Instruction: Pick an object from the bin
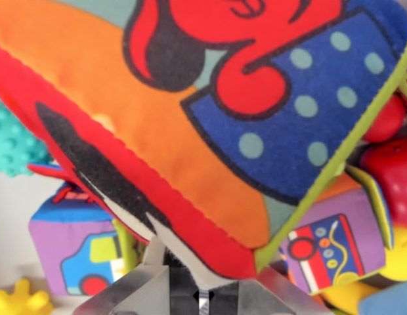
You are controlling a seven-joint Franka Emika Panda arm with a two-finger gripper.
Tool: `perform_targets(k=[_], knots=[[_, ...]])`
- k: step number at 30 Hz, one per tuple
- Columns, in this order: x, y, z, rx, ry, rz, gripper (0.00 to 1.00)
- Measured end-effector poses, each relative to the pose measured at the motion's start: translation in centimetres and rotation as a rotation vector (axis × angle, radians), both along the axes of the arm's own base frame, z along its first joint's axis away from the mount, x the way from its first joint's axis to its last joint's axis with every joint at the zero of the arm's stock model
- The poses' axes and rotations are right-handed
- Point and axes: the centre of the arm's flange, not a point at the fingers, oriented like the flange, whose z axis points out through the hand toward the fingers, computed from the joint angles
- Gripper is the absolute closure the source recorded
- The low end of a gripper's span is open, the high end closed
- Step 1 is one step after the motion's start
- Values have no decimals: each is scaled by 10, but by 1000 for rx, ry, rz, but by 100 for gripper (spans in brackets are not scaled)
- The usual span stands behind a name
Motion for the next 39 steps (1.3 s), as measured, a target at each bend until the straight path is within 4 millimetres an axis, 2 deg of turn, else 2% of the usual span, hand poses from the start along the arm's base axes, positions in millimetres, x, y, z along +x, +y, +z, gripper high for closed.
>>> perform_targets(k=[26,39], knots=[[1,0,108,2,0,-1,100],[1,0,145,2,1,-1,100]])
